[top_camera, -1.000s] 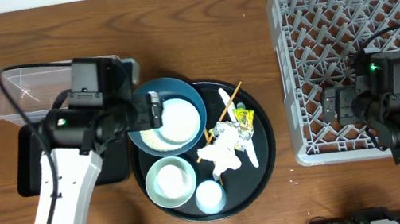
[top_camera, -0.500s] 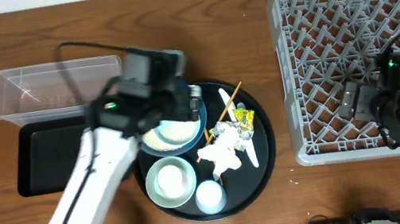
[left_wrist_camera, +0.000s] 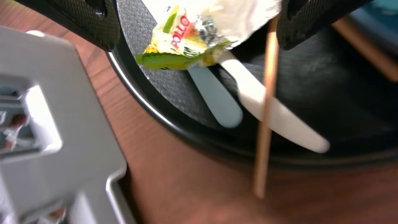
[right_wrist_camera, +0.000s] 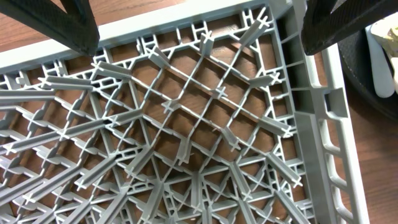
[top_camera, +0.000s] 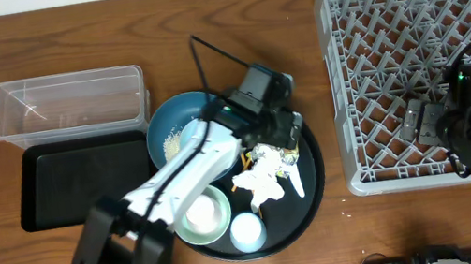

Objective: Sort waste into correct bins and load items into the dishwasher rack
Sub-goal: 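Reach left gripper to the tray and grasp the foil and green wrapper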

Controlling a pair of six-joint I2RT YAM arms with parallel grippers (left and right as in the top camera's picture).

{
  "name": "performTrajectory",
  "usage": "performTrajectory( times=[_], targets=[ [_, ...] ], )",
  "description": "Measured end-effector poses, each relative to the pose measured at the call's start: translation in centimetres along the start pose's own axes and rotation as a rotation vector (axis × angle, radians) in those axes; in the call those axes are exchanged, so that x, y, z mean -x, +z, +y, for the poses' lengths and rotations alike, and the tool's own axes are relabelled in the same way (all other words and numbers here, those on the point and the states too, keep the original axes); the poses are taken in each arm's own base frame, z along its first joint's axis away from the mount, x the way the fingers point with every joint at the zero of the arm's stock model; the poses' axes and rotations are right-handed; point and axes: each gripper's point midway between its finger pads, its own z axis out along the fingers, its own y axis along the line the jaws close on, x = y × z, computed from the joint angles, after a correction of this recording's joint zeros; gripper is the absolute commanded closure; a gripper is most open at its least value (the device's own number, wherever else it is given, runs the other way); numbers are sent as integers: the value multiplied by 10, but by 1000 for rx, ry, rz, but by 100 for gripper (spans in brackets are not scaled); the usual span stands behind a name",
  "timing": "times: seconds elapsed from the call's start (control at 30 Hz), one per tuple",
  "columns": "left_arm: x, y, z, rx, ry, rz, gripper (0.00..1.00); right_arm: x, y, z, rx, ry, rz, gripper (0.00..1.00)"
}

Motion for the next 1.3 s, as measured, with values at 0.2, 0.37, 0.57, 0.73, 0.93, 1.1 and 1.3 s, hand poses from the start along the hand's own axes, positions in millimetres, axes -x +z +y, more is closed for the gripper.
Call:
performTrajectory(
  times=[0.2,0.37,0.57,0.73,0.93,1.1,1.3],
  targets=[
    [-12,24,0,6,6,52,19,0,0,0,0,0,0,1],
    [-16,31,2,10,-10,68,81,0,0,0,0,0,0,1],
    [-12,33,-1,3,-7,52,94,0,0,0,0,0,0,1],
    [-10,29,-2,1,-5,42,94,-1,0,0,-1,0,4,1],
    [25,-22,-6,-23,-6,-106,94,-1,0,0,-1,0,5,1],
    [65,-90,12,-19,-49,-295,94,-2,0,0,-1,-1,7,1],
    [83,-134,55,29,-154,-408,94,-2,0,0,-1,-1,7,1]
  ],
)
